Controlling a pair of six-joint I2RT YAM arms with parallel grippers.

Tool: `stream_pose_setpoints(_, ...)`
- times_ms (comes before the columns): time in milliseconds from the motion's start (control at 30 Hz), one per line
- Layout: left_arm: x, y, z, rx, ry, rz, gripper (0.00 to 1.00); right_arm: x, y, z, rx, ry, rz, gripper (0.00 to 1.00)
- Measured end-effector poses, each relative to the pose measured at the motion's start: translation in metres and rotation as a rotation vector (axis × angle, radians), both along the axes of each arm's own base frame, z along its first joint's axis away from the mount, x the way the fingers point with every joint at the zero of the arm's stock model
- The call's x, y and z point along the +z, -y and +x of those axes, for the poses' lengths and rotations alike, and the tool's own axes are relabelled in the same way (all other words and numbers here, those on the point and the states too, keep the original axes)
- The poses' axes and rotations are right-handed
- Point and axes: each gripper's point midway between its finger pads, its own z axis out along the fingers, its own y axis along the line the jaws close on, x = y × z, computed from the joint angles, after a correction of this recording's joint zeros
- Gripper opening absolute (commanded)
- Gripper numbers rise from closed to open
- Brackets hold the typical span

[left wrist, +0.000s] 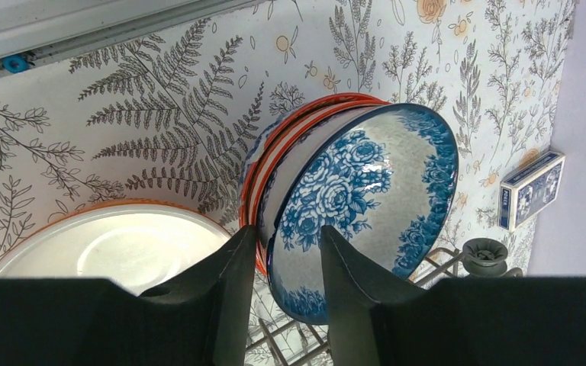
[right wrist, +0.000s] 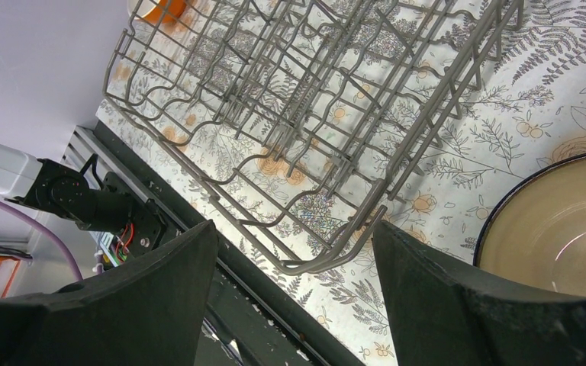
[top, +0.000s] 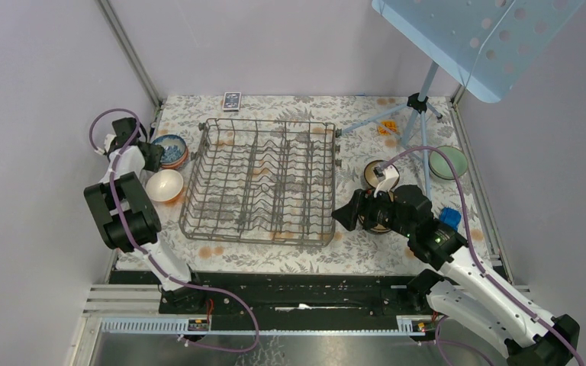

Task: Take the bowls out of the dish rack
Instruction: Place the bowl with the bowl.

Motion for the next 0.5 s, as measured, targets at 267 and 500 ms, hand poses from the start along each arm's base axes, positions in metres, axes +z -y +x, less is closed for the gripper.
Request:
stream_pose_setpoints(267,0.001,0.000,-0.001,-0.004,-0.005,0.002,0.47,-0.002,0.001,-0.001,0.000,-0.002,-0.001,0.81)
stream_pose_setpoints(500,0.015,-0.002,-0.002,-0.004,0.016,0.028,0.47,-0.004,0.001,-0.002,0.000,-0.004,-0.003,0.81)
